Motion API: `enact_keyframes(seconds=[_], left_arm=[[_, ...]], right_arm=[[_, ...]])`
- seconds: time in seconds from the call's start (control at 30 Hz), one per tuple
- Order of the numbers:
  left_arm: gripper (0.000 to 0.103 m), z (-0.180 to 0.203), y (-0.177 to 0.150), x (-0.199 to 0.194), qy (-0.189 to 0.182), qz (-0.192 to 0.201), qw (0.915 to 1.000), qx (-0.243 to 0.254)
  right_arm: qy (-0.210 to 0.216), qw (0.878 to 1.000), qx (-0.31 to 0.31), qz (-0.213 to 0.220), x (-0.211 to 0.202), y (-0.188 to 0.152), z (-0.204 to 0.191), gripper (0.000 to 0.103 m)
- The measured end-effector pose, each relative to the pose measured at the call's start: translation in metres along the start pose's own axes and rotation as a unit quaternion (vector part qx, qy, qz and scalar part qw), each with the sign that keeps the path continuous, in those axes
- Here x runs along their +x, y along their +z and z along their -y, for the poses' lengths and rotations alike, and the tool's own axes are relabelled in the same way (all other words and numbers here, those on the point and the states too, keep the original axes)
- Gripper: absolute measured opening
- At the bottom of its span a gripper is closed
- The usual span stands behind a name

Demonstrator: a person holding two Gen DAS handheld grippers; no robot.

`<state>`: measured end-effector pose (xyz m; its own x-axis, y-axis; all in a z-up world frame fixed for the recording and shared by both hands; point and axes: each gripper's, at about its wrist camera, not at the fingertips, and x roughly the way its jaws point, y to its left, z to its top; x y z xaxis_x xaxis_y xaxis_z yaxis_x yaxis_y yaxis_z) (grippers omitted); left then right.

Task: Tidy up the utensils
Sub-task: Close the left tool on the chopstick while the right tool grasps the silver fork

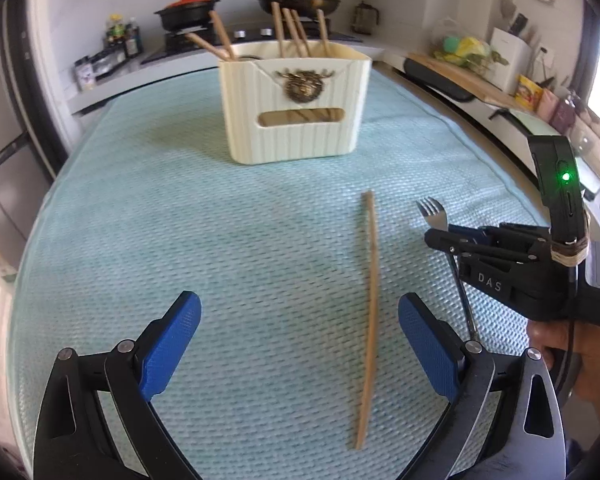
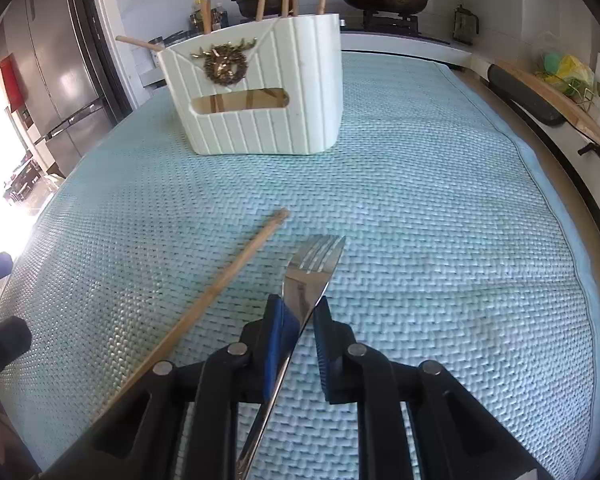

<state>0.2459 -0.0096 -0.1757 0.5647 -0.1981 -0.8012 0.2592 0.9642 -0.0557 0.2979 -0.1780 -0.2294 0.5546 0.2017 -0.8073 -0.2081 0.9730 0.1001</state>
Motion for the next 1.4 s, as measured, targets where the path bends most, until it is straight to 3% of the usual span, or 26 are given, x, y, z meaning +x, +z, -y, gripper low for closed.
enact_keyframes(seconds=[0.13,0.23,0.4,0.47,0.53,0.6,0.87,0.93,1.0,1.07,1.17,1.4], left_arm=[[0.097,0.029,0.021,0.036,-0.011,-0.032,0.9982,0.05],[0.086,0.043,0.035,0.065,-0.018,-0.063,0.9957,0.066],[0.068,0.056,0.047,0.097,-0.009,-0.097,0.9921,0.079],[0.056,0.057,0.05,0.098,-0.015,-0.1,0.9921,0.075],[0.02,0.059,0.052,0.098,-0.022,-0.103,0.9918,0.073],[0.007,0.061,0.053,0.098,-0.023,-0.103,0.9917,0.073],[0.004,0.027,0.049,0.087,-0.04,-0.084,0.9956,0.01],[0.004,0.013,0.048,0.08,-0.038,-0.077,0.9963,-0.005],[0.004,0.001,0.045,0.074,-0.036,-0.07,0.9967,-0.017],[0.004,-0.012,0.042,0.068,-0.032,-0.065,0.9969,-0.032],[0.004,-0.027,0.038,0.064,-0.029,-0.058,0.9963,-0.056],[0.005,-0.057,0.025,0.061,-0.018,-0.06,0.9936,-0.094]], right_arm=[[-0.015,1.0,-0.002,0.002,-0.011,-0.008,0.021,0.009],[-0.02,1.0,0.001,0.001,-0.016,-0.014,0.033,0.009],[0.017,0.999,0.03,0.011,-0.025,-0.02,0.054,0.007],[0.035,0.999,0.038,0.017,-0.029,-0.021,0.06,0.007],[0.049,0.998,0.042,0.016,-0.03,-0.021,0.064,0.007],[0.049,0.998,0.036,0.01,-0.029,-0.019,0.066,0.007],[0.051,0.998,0.014,-0.018,-0.023,-0.02,0.079,0.011],[0.043,0.999,0.02,-0.018,-0.026,-0.021,0.083,0.019],[0.033,0.999,0.027,-0.015,-0.029,-0.023,0.085,0.043],[0.029,0.999,0.031,-0.019,-0.028,-0.023,0.085,0.048],[0.021,0.999,0.025,-0.026,-0.024,-0.019,0.077,0.049],[0.061,0.997,0.047,-0.022,-0.014,-0.007,0.063,0.049]])
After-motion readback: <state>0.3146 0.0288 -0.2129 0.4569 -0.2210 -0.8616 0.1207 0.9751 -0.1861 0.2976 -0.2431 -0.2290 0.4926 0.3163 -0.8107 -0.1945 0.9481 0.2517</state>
